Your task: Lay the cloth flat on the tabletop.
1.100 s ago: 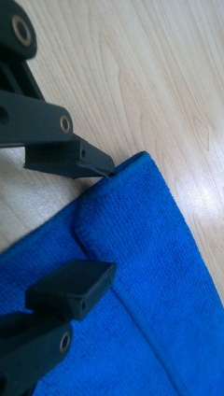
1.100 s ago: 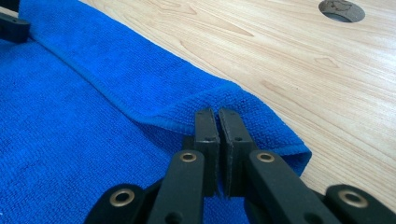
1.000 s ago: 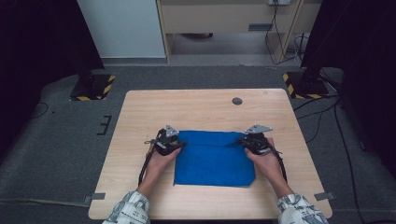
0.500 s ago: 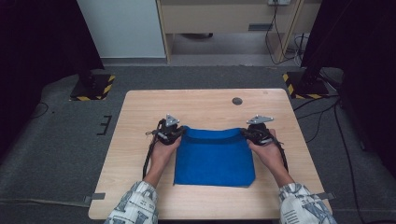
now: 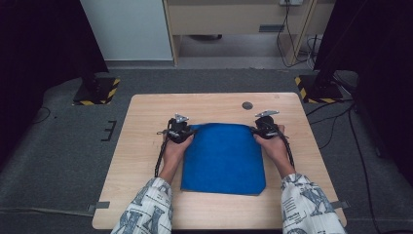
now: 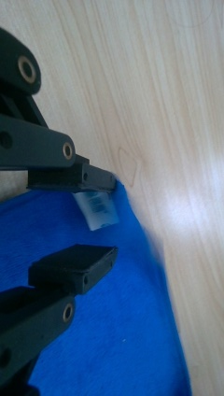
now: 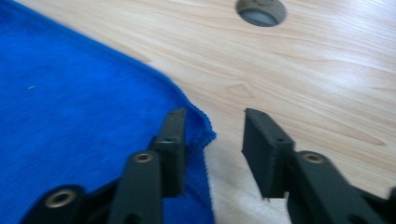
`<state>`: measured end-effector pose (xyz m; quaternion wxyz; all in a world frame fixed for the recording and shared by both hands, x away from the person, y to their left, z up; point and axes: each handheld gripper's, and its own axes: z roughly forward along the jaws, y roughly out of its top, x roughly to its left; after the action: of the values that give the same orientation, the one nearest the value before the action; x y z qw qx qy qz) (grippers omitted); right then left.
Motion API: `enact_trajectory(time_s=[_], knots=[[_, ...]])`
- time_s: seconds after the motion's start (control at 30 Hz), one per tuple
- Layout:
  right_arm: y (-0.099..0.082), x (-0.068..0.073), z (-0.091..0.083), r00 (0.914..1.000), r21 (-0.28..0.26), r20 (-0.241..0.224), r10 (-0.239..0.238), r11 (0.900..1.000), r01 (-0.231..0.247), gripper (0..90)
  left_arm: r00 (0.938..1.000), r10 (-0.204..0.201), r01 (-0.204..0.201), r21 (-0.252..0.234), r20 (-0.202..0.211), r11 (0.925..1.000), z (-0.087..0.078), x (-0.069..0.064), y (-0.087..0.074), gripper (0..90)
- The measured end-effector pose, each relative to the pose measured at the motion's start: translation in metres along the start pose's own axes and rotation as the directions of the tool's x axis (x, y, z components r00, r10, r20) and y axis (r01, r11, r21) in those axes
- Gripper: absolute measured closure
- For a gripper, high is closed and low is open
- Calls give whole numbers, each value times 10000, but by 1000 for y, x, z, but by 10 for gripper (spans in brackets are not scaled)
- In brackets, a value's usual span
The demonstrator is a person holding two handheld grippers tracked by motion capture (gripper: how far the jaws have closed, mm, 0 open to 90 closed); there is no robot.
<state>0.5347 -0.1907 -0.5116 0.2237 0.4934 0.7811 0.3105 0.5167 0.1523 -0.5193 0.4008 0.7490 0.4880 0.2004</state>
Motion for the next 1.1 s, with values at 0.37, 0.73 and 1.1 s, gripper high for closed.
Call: enact_trajectory(time_s=[0.37, 0.73, 1.1], knots=[[4, -3, -12, 9999, -314, 144, -70, 9995, 75, 448, 9974, 195, -212, -233, -694, 9995, -11, 14, 4, 448], [-2, -10, -27, 9989, -444, 471, -10, 9990, 31, 382, 9947, 839, -855, -257, -587, 9960, -47, 7, 2, 405], [-3, 8, -43, 9998, -725, -184, -49, 9974, 35, 293, 9959, 895, -892, -271, 109, 9956, -61, 6, -16, 273]])
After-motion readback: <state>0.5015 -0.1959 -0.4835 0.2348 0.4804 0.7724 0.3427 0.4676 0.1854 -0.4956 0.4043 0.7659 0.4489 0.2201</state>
